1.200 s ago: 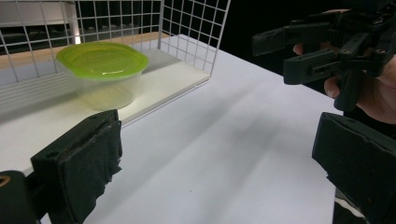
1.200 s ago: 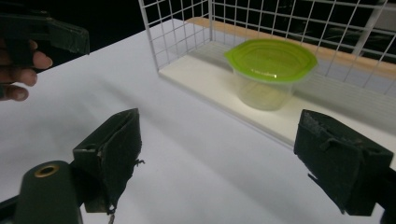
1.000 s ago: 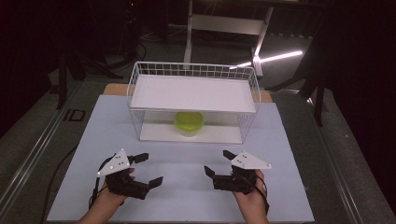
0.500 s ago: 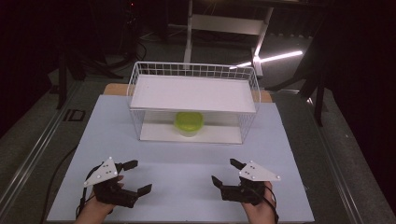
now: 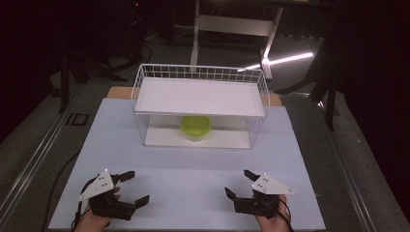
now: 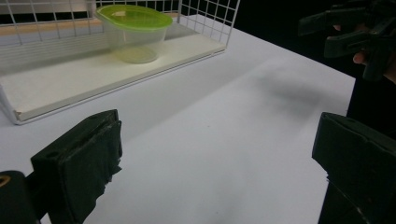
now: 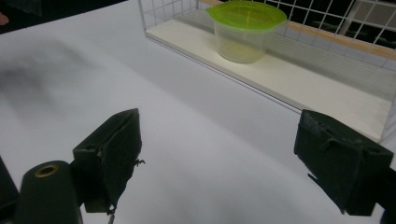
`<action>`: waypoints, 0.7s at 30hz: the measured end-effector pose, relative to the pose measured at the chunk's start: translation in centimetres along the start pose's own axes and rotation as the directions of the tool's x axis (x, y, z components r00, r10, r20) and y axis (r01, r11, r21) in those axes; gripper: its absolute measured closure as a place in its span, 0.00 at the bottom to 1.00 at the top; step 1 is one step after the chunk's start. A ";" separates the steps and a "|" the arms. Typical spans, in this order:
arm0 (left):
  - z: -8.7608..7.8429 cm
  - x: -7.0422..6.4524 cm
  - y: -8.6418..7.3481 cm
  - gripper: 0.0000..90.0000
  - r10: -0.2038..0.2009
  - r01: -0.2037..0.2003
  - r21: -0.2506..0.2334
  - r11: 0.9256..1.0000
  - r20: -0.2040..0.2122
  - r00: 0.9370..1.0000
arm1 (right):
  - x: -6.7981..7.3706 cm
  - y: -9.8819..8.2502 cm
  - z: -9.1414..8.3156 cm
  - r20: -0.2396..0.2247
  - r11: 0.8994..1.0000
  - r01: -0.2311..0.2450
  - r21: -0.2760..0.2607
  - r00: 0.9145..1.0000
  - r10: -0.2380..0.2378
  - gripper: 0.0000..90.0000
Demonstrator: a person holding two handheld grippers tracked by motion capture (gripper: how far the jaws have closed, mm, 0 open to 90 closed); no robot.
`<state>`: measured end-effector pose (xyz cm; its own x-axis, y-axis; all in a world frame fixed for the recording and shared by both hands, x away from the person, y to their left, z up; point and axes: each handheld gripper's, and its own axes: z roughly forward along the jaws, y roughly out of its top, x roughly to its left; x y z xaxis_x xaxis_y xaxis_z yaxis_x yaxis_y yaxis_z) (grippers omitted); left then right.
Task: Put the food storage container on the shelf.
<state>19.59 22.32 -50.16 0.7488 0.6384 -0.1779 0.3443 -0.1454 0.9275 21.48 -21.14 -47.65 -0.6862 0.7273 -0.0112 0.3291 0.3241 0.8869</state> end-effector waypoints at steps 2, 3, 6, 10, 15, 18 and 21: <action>0.0 0.0 -0.3 0.03 0.000 0.000 -0.006 1.000 -0.006 1.000 | -0.3 -0.3 0.1 0.007 1.000 -0.005 0.009 1.000 0.005 0.17; 0.1 0.0 -0.4 0.03 -0.003 0.003 -0.004 1.000 -0.004 1.000 | -0.4 -0.4 0.1 0.008 1.000 -0.008 0.012 1.000 0.008 0.17; 0.1 0.2 -0.5 0.03 -0.007 0.007 -0.010 1.000 -0.012 1.000 | -0.5 -0.5 0.2 0.019 1.000 -0.004 0.011 1.000 0.004 0.17; 0.0 0.5 -0.7 0.03 -0.015 0.015 -0.015 1.000 -0.025 1.000 | -0.6 -0.6 0.3 0.020 1.000 0.005 0.005 1.000 -0.005 0.17; 0.1 0.9 -0.8 0.03 -0.024 0.024 -0.014 1.000 -0.035 0.999 | -0.9 -0.8 0.7 0.014 1.000 -0.008 0.014 1.000 0.008 0.17; 0.1 1.2 -0.9 0.03 -0.041 0.040 -0.013 0.999 -0.034 0.999 | -1.2 -1.1 1.1 0.005 0.999 -0.029 0.029 1.000 0.029 0.17; 0.2 1.3 -1.0 0.03 -0.044 0.044 -0.006 0.999 -0.035 0.998 | -1.5 -1.4 1.3 -0.001 0.998 -0.048 0.038 0.999 0.048 0.17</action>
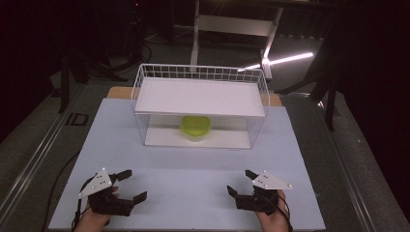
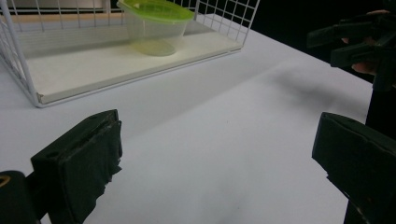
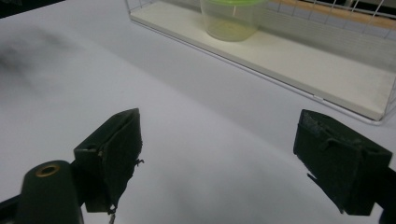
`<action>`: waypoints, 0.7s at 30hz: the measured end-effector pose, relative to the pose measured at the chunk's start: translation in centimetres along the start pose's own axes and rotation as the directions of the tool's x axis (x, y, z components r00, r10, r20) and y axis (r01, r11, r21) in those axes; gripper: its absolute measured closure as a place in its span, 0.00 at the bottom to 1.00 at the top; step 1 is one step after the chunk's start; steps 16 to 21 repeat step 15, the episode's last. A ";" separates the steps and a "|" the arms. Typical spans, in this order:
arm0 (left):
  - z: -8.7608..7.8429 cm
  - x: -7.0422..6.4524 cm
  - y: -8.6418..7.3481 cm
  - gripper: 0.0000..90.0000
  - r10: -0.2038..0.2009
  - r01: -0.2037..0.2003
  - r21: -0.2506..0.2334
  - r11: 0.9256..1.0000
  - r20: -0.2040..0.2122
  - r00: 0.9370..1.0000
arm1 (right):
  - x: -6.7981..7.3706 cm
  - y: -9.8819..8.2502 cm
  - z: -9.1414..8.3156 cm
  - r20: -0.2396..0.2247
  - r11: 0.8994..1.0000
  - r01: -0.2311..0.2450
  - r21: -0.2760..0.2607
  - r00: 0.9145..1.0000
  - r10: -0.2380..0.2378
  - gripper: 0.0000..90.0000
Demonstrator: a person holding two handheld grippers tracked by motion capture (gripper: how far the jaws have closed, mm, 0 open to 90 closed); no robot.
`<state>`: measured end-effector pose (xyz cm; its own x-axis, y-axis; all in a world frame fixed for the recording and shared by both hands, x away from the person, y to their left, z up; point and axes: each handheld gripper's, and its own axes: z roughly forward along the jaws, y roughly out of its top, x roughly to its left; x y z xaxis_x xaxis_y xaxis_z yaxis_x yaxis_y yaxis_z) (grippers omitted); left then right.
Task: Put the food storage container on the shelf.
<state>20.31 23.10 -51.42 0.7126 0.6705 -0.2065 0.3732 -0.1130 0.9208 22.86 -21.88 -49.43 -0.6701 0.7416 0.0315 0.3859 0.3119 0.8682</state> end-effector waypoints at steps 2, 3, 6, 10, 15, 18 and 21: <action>0.1 0.1 -0.1 0.03 0.000 0.000 0.002 1.000 -0.001 1.000 | -0.1 -0.1 0.1 -0.005 1.000 -0.011 0.003 1.000 0.011 0.17; 0.1 0.1 -0.1 0.03 -0.005 0.005 -0.001 1.000 0.001 1.000 | -0.2 -0.1 0.2 -0.007 1.000 -0.014 0.003 1.000 0.014 0.17; 0.1 0.1 -0.1 0.03 -0.010 0.010 -0.002 1.000 0.003 1.000 | -0.1 -0.1 0.2 -0.011 1.000 -0.014 0.004 1.000 0.014 0.17; 0.1 -0.1 -0.2 0.03 -0.006 0.006 0.004 1.000 0.004 1.000 | 0.1 -0.1 0.2 -0.013 1.000 -0.010 0.005 1.000 0.010 0.17; 0.0 -0.3 -0.1 0.03 0.002 -0.002 -0.004 1.000 0.003 1.000 | 0.3 0.0 0.2 -0.019 1.000 0.003 0.002 1.000 -0.003 0.17; 0.0 -0.3 -0.1 0.03 0.002 -0.002 -0.004 1.000 0.003 1.000 | 0.3 0.0 0.2 -0.019 1.000 0.003 0.002 1.000 -0.003 0.17; 0.0 -0.3 -0.1 0.03 0.002 -0.002 -0.004 1.000 0.003 1.000 | 0.3 0.0 0.2 -0.019 1.000 0.003 0.002 1.000 -0.003 0.17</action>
